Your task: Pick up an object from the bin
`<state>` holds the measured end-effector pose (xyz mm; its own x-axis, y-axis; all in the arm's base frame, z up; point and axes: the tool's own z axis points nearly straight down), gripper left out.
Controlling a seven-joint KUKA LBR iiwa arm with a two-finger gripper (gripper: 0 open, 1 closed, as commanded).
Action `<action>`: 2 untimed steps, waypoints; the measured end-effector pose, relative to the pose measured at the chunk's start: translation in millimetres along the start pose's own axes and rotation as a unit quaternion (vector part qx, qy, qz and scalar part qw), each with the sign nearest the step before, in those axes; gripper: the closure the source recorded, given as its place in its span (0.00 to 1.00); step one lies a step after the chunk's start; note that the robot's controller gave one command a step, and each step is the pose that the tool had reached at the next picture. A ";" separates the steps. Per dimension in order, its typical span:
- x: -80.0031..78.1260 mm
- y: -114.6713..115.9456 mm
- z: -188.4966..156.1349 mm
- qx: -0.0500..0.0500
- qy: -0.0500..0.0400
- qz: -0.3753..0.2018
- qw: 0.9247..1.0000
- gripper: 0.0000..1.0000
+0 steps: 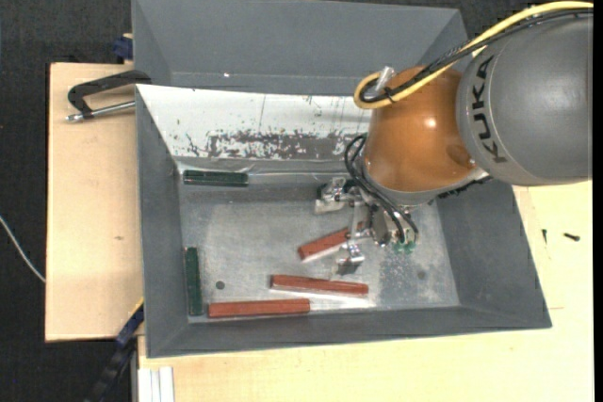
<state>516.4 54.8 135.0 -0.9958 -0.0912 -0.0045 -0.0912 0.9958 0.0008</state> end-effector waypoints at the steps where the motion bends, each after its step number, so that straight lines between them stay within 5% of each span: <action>1: -26.7 -22.1 57.4 -0.001 0.005 -0.001 1.000 1.00; 2: -26.8 -22.1 57.4 -0.001 0.005 0.000 1.000 1.00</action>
Offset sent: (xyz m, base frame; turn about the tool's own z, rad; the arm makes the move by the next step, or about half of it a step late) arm 0.0000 0.0000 0.0000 0.0000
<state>545.4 35.3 77.7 -0.9957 -0.0921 0.0051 -0.0921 0.9957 0.0022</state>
